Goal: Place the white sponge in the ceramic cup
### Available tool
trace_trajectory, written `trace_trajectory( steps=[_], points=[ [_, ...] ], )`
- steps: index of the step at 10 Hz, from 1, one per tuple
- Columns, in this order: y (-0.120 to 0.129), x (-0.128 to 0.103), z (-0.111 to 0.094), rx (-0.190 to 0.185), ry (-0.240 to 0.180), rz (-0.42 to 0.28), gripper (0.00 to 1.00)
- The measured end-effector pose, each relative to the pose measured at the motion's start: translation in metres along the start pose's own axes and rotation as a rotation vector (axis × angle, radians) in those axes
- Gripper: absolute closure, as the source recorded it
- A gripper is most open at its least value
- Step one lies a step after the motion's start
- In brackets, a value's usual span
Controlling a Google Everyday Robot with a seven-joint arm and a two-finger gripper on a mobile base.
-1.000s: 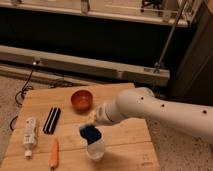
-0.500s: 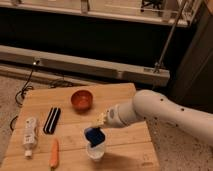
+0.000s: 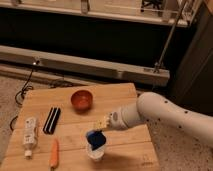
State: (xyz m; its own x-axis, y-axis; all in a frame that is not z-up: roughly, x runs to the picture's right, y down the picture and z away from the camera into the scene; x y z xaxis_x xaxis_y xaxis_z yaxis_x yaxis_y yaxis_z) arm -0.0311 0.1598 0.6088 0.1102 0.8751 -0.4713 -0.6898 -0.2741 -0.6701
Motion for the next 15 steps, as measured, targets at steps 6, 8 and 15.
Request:
trace_trajectory(
  steps=[6,8,15],
  points=[
    [0.001,0.003,0.03,0.009,0.008,-0.085,1.0],
    [0.0,0.007,0.036,0.009,0.008,-0.092,1.0],
    [-0.024,0.017,0.055,-0.011,-0.042,-0.129,1.0]
  ],
)
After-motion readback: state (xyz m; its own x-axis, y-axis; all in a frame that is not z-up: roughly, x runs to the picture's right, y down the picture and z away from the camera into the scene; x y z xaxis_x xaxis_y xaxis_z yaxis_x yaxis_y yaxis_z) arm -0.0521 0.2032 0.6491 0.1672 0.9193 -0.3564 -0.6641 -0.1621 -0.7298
